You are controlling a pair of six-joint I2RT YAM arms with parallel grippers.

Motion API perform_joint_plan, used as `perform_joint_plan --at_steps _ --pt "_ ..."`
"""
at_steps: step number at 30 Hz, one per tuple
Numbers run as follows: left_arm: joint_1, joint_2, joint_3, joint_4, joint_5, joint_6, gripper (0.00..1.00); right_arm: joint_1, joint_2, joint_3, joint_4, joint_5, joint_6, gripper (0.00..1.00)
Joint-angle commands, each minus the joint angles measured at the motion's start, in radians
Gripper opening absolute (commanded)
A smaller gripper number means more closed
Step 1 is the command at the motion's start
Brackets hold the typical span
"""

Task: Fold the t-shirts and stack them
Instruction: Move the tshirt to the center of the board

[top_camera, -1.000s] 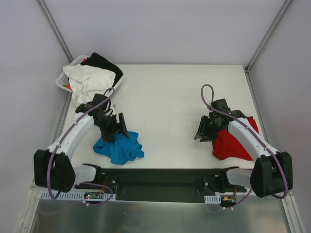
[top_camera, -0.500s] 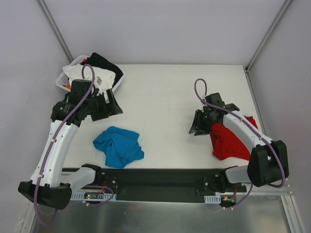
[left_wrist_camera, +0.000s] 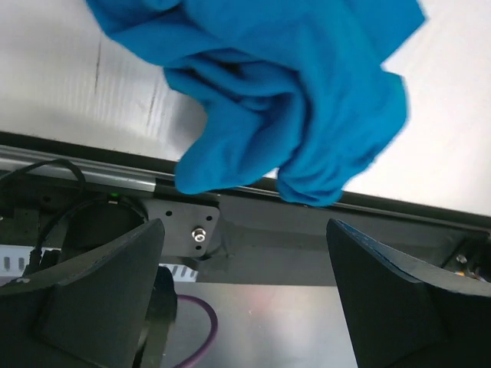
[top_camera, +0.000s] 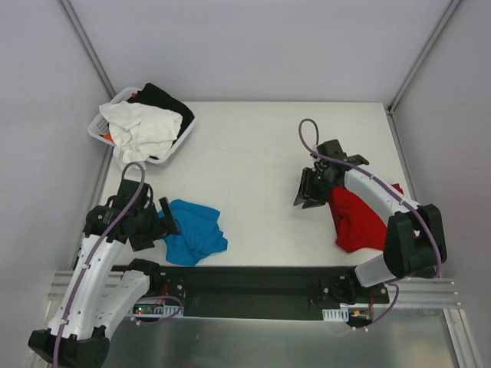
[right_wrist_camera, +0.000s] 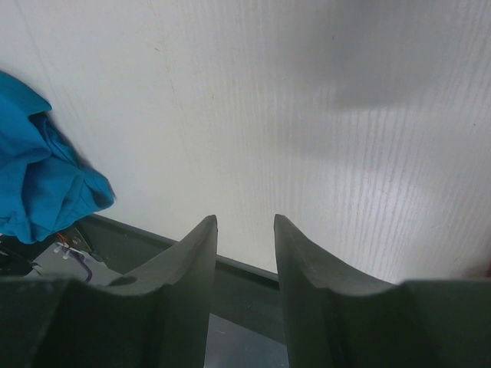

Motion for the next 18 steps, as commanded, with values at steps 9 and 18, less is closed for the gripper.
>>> perform_joint_plan --at_steps 9,18 --pt "-0.008 0.221 -0.062 0.104 0.031 -0.121 0.91 0.034 0.048 0.075 -0.013 -0.017 -0.012 0.39" --pt "-0.018 0.425 0.051 0.305 0.156 -0.089 0.71 0.036 0.011 0.047 0.000 0.000 -0.010 0.39"
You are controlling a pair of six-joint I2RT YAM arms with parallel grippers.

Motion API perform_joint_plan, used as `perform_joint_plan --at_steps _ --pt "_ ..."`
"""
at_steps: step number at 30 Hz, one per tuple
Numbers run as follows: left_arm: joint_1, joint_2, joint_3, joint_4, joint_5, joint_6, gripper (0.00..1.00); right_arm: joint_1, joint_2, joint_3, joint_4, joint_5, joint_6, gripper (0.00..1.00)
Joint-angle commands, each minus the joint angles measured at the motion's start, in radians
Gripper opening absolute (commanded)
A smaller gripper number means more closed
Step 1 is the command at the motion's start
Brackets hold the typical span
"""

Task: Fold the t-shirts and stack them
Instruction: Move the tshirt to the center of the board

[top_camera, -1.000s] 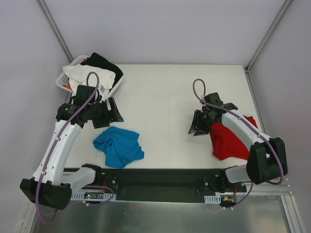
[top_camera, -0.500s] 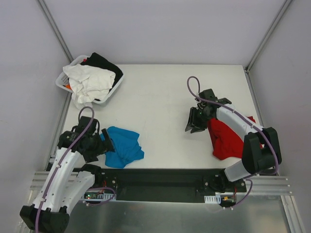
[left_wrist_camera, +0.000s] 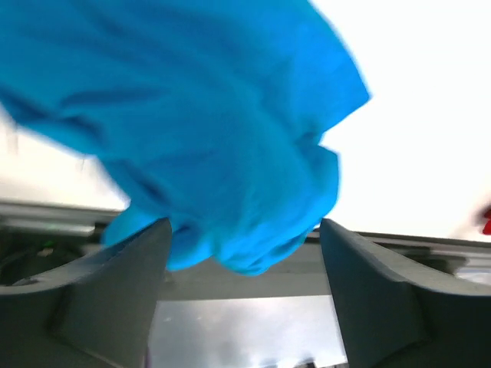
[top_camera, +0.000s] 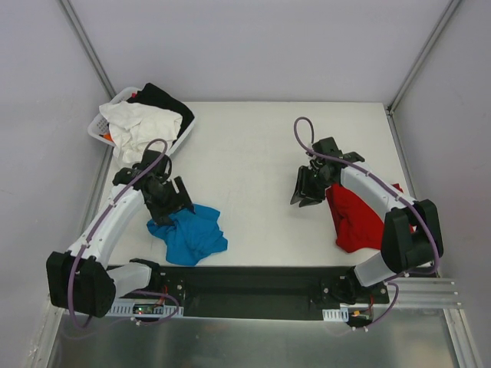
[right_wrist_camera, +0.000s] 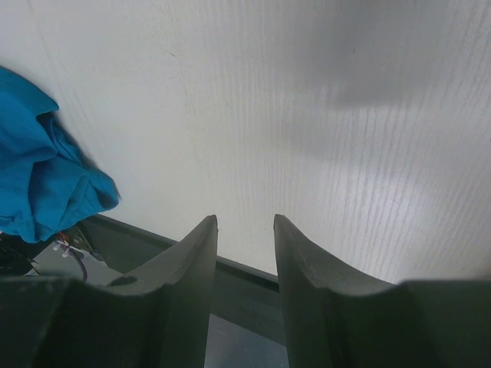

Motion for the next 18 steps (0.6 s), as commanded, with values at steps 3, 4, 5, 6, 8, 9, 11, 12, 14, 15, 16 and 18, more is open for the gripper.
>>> perform_joint_plan --at_steps 3,4,5,6,8,9,11,12,14,15,16,18 --pt "-0.018 0.069 0.033 0.110 0.113 0.004 0.43 0.005 -0.058 0.004 -0.014 0.023 -0.022 0.38" --pt "-0.020 0.063 0.030 0.110 0.117 0.004 0.35 0.005 -0.068 -0.001 -0.020 0.027 -0.026 0.38" --pt "-0.022 0.049 0.018 0.110 0.122 0.006 0.14 0.007 -0.076 -0.004 -0.024 0.036 -0.027 0.38" --pt "-0.023 0.040 0.007 0.112 0.127 0.003 0.01 0.007 -0.081 -0.007 -0.032 0.041 -0.030 0.38" --pt "-0.029 -0.018 -0.044 0.127 0.165 -0.011 0.00 0.005 -0.094 -0.016 -0.037 0.050 -0.038 0.38" --pt "-0.040 -0.047 -0.068 0.147 0.180 -0.028 0.00 0.005 -0.099 -0.019 -0.040 0.052 -0.039 0.38" --pt "-0.043 -0.139 -0.149 0.228 0.231 -0.052 0.00 0.005 -0.102 -0.022 -0.038 0.050 -0.038 0.38" --pt "-0.043 -0.155 -0.165 0.259 0.251 -0.074 0.00 0.005 -0.099 -0.022 -0.038 0.049 -0.038 0.38" --pt "-0.043 -0.108 -0.115 0.320 0.275 -0.072 0.00 0.005 -0.092 -0.027 -0.032 0.036 -0.029 0.38" --pt "-0.043 -0.066 -0.066 0.331 0.281 -0.051 0.00 0.005 -0.087 -0.026 -0.026 0.032 -0.027 0.38" --pt "-0.045 -0.017 0.055 0.342 0.286 -0.036 0.00 0.005 -0.084 -0.026 -0.023 0.024 -0.023 0.38" --pt "-0.049 0.133 0.198 0.353 0.297 0.010 0.00 0.005 -0.075 -0.027 -0.011 0.016 -0.013 0.38"
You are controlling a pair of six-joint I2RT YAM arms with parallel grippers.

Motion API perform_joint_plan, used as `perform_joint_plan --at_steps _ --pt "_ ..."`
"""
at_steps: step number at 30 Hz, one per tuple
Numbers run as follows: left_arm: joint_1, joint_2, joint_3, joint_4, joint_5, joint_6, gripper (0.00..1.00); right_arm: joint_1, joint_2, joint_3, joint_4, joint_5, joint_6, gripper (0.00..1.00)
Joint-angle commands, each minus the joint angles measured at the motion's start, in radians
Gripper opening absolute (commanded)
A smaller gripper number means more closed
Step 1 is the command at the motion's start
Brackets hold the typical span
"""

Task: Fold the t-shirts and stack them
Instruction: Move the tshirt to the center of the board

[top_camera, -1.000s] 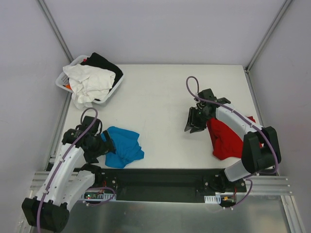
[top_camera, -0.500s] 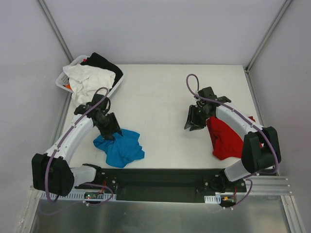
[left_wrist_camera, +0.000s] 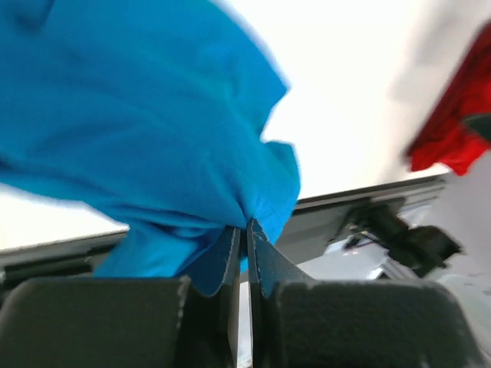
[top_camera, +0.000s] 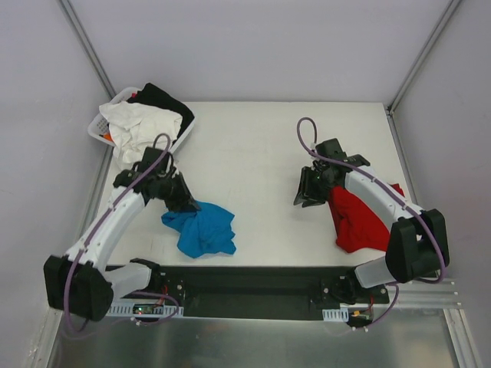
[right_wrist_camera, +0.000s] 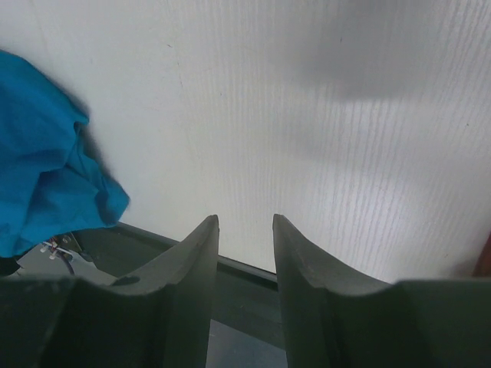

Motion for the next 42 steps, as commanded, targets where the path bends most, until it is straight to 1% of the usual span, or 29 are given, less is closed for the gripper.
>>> perform_joint_plan --at_steps 1,2,3,4,7,9,10,11,13,14,15,16,17,18,20,22,23,24,25,27,29,31,32,33,34,36,37,42 --pt "-0.018 0.229 0.397 0.159 0.079 0.057 0.00 0.004 0.000 -0.005 0.008 -0.022 0.011 0.38" --pt "-0.021 0.296 0.461 0.164 0.093 0.065 0.00 0.004 0.000 -0.005 0.010 -0.022 0.014 0.37" --pt "-0.025 0.321 0.518 0.168 0.100 0.064 0.00 0.004 -0.002 -0.006 0.011 -0.021 0.016 0.37" --pt "-0.037 0.340 0.606 0.173 0.104 0.061 0.00 0.004 -0.005 -0.008 0.011 -0.016 0.016 0.37" --pt "-0.063 0.363 0.687 0.206 0.127 0.038 0.00 0.004 -0.025 -0.022 0.008 -0.002 0.014 0.37" --pt "-0.080 0.332 0.666 0.205 0.107 0.048 0.00 0.004 -0.037 -0.031 0.006 0.002 0.011 0.37" --pt "-0.076 0.313 0.577 0.144 0.053 0.051 0.00 0.004 -0.040 -0.031 0.003 0.005 0.010 0.37" --pt "-0.053 0.302 0.528 0.074 -0.021 0.060 0.00 0.004 -0.045 -0.033 0.000 0.009 0.007 0.38" --pt "-0.033 0.355 0.472 -0.087 -0.144 0.108 0.00 0.004 -0.057 -0.031 -0.004 0.013 0.000 0.38" --pt "-0.068 0.436 0.495 -0.217 -0.189 0.155 0.00 0.004 -0.057 -0.028 -0.009 0.013 -0.003 0.37" --pt "-0.083 0.476 0.530 -0.270 -0.215 0.171 0.00 0.004 -0.057 -0.028 -0.013 0.012 -0.006 0.37" --pt "-0.096 0.508 0.575 -0.295 -0.220 0.183 0.02 0.004 -0.051 -0.025 -0.017 0.007 -0.010 0.38" --pt "-0.097 0.554 0.578 -0.331 -0.205 0.183 0.06 0.006 -0.045 -0.022 -0.021 0.004 -0.015 0.38" --pt "-0.097 0.571 0.571 -0.336 -0.194 0.182 0.14 0.004 -0.037 -0.016 -0.023 0.004 -0.019 0.38" --pt "-0.097 0.617 0.515 -0.346 -0.118 0.189 0.21 0.006 -0.023 -0.002 -0.021 -0.005 -0.023 0.38" --pt "-0.111 0.615 0.485 -0.344 -0.105 0.192 0.45 0.004 -0.017 0.007 -0.018 -0.027 -0.021 0.43" --pt "-0.117 0.602 0.488 -0.343 -0.117 0.197 0.56 0.006 -0.008 0.023 -0.020 -0.037 -0.029 0.54" --pt "-0.122 0.587 0.498 -0.343 -0.126 0.199 0.66 0.007 -0.002 0.030 -0.021 -0.047 -0.035 0.60" --pt "-0.123 0.553 0.527 -0.343 -0.131 0.197 0.80 0.009 0.003 0.039 -0.027 -0.054 -0.041 0.63" --pt "-0.123 0.523 0.575 -0.341 -0.134 0.186 0.87 0.021 0.024 0.070 -0.035 -0.059 -0.056 0.66" --pt "-0.125 0.477 0.589 -0.335 -0.130 0.154 0.87 0.029 0.047 0.089 -0.032 -0.077 -0.062 0.64" --pt "-0.131 0.422 0.537 -0.292 -0.134 0.130 0.84 0.050 0.108 0.112 -0.020 -0.115 -0.061 0.63" --pt "-0.134 0.398 0.497 -0.271 -0.137 0.101 0.82 0.076 0.136 0.124 -0.007 -0.129 -0.061 0.60" --pt "-0.134 0.372 0.410 -0.243 -0.122 0.085 0.81 0.098 0.199 0.157 -0.001 -0.136 -0.061 0.59" --pt "-0.134 0.313 0.368 -0.193 -0.116 0.052 0.79 0.119 0.228 0.177 0.005 -0.140 -0.061 0.58" --pt "-0.136 0.257 0.255 -0.140 -0.093 0.028 0.76 0.188 0.299 0.231 0.011 -0.143 -0.058 0.58" --pt "-0.136 0.225 0.229 -0.129 -0.091 0.015 0.76 0.207 0.364 0.278 0.014 -0.152 -0.050 0.57" --pt "-0.136 0.145 0.129 -0.108 -0.071 -0.018 0.71 0.305 0.498 0.365 0.083 -0.203 0.014 0.56"
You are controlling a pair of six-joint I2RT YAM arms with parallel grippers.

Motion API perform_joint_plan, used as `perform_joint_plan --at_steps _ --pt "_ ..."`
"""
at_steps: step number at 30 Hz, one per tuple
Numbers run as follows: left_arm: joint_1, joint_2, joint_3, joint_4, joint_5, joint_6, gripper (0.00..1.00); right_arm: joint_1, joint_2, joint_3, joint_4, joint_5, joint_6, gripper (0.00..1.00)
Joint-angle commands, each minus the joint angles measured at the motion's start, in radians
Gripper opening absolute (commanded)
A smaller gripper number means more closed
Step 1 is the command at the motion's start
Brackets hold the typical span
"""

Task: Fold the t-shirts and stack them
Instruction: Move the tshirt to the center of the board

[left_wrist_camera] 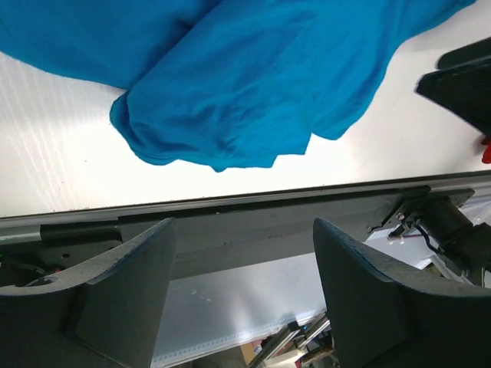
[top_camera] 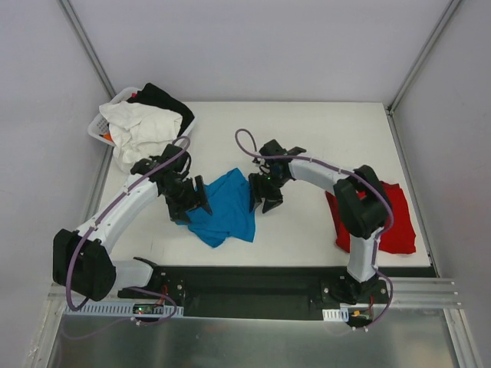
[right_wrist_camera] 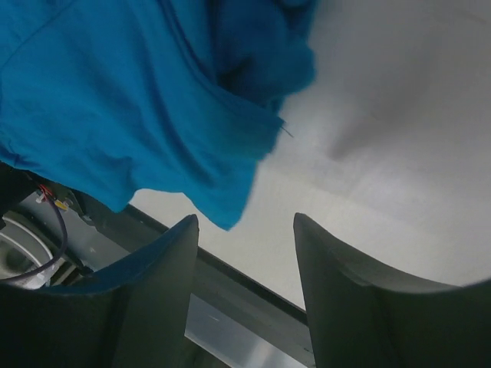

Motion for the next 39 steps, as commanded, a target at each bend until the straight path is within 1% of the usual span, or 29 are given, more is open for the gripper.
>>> perform_joint_plan --at_steps 1,3,7,8,9,10,11,14,15,17,18,19,21,22,23,25,27,28,29,31,33,35,37,38,39 --pt "-0.006 -0.095 -0.069 0.051 0.021 -0.076 0.70 0.067 0.099 0.115 0.039 -0.067 0.047 0.55" --pt "-0.006 -0.115 -0.115 0.050 0.032 -0.083 0.69 0.099 0.142 0.154 0.042 -0.070 0.054 0.55" --pt "-0.006 -0.184 -0.155 0.031 0.041 -0.084 0.71 0.127 0.216 0.228 0.066 -0.076 0.081 0.54" --pt "-0.004 -0.192 -0.154 0.022 0.029 -0.080 0.71 0.130 0.232 0.246 0.071 -0.076 0.086 0.52" --pt "-0.006 -0.197 -0.143 0.004 0.024 -0.072 0.72 0.130 0.240 0.255 0.074 -0.074 0.087 0.49" --pt "-0.006 -0.192 -0.135 -0.002 0.023 -0.052 0.72 0.130 0.245 0.265 0.074 -0.070 0.089 0.22" --pt "-0.004 -0.187 -0.126 -0.007 0.018 -0.043 0.72 0.128 0.246 0.271 0.072 -0.064 0.089 0.01" --pt "-0.006 -0.135 -0.071 -0.018 -0.012 0.002 0.72 0.128 0.207 0.288 0.059 -0.039 0.087 0.01" --pt "-0.006 -0.094 -0.033 -0.019 -0.029 0.011 0.72 0.127 0.172 0.304 0.045 -0.025 0.080 0.01" --pt "-0.006 -0.050 0.041 -0.029 -0.031 0.032 0.72 0.125 0.115 0.327 -0.018 0.004 0.067 0.01" --pt "-0.006 -0.031 0.064 -0.027 -0.029 0.034 0.72 0.124 0.081 0.332 -0.033 0.047 0.064 0.01" --pt "-0.006 -0.001 0.085 -0.024 -0.026 0.034 0.72 0.120 0.000 0.337 -0.055 0.071 0.064 0.01" --pt "-0.006 0.038 0.135 -0.012 -0.028 0.040 0.72 0.082 -0.074 0.334 -0.069 0.111 0.076 0.01" --pt "-0.006 0.049 0.145 -0.004 -0.019 0.045 0.72 0.062 -0.138 0.331 -0.079 0.119 0.092 0.01" --pt "-0.006 0.059 0.153 0.011 -0.012 0.046 0.72 0.014 -0.170 0.331 -0.083 0.124 0.098 0.01" --pt "-0.008 0.081 0.164 0.030 0.011 0.048 0.72 -0.033 -0.214 0.349 -0.125 0.134 0.098 0.01" --pt "-0.018 0.095 0.165 0.074 0.055 0.048 0.73 -0.091 -0.240 0.427 -0.174 0.157 0.075 0.01" --pt "-0.024 0.099 0.165 0.088 0.067 0.046 0.73 -0.105 -0.237 0.470 -0.237 0.168 0.060 0.01" --pt "-0.032 0.105 0.171 0.100 0.077 0.045 0.73 -0.134 -0.231 0.539 -0.262 0.174 0.040 0.01" --pt "-0.050 0.125 0.179 0.119 0.078 0.037 0.73 -0.157 -0.226 0.611 -0.322 0.193 0.028 0.01" --pt "-0.060 0.150 0.194 0.128 0.084 0.029 0.73 -0.188 -0.243 0.677 -0.340 0.211 0.034 0.01" --pt "-0.075 0.161 0.211 0.134 0.084 0.026 0.73 -0.203 -0.264 0.682 -0.339 0.222 0.044 0.01" --pt "-0.090 0.175 0.217 0.142 0.089 0.026 0.73 -0.203 -0.283 0.639 -0.321 0.196 0.060 0.01" --pt "-0.095 0.178 0.217 0.148 0.095 0.028 0.73 -0.203 -0.289 0.607 -0.313 0.182 0.064 0.01" --pt "-0.099 0.187 0.216 0.154 0.110 0.029 0.73 -0.202 -0.292 0.520 -0.302 0.161 0.072 0.01"
